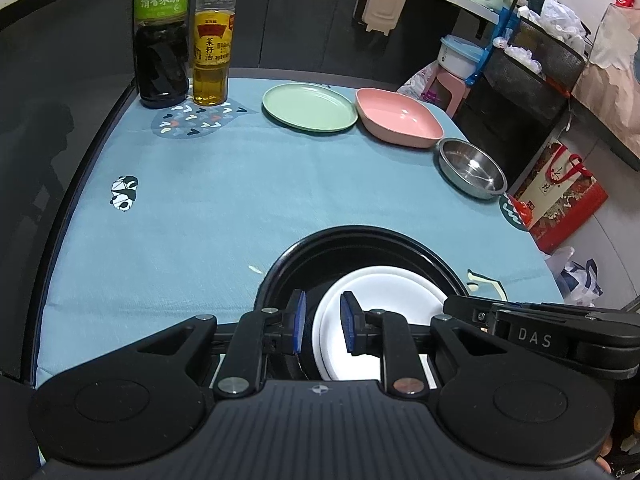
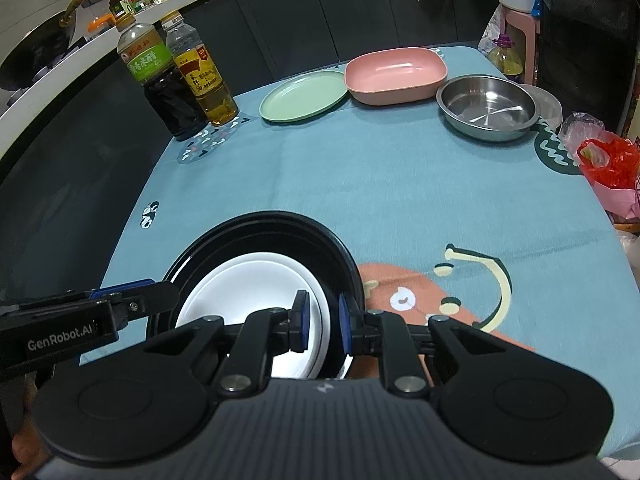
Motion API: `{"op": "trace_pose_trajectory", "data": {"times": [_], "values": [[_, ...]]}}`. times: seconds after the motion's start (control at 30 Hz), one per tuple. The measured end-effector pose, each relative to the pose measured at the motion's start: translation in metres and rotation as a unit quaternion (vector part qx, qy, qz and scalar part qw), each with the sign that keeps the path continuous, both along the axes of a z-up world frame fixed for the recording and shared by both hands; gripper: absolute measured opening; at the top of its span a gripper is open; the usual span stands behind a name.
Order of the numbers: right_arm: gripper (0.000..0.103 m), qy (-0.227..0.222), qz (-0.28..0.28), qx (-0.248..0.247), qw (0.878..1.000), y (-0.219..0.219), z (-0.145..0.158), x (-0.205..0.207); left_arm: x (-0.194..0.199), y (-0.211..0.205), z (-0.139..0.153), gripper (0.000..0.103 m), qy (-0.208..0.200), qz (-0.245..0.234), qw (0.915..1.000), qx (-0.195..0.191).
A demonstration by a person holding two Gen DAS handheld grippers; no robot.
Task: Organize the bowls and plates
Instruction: 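Lift the left gripper away from the stack toward the green plate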
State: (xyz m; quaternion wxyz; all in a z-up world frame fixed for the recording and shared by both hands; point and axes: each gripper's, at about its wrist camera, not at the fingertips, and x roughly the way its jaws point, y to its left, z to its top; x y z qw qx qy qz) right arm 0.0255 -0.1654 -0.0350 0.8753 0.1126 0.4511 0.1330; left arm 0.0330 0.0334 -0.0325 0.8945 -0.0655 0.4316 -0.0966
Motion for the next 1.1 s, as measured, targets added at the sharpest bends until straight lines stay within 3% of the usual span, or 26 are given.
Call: {"op": "trace_pose_trajectory", "data": {"times": [1.1], "values": [[0.022,-0.01,0.011,-0.011,1.0,0.011,0.01,0.063,0.07,0.026,-0.01,0.021,0.021,0.067,0.9975,-0.005]]}}
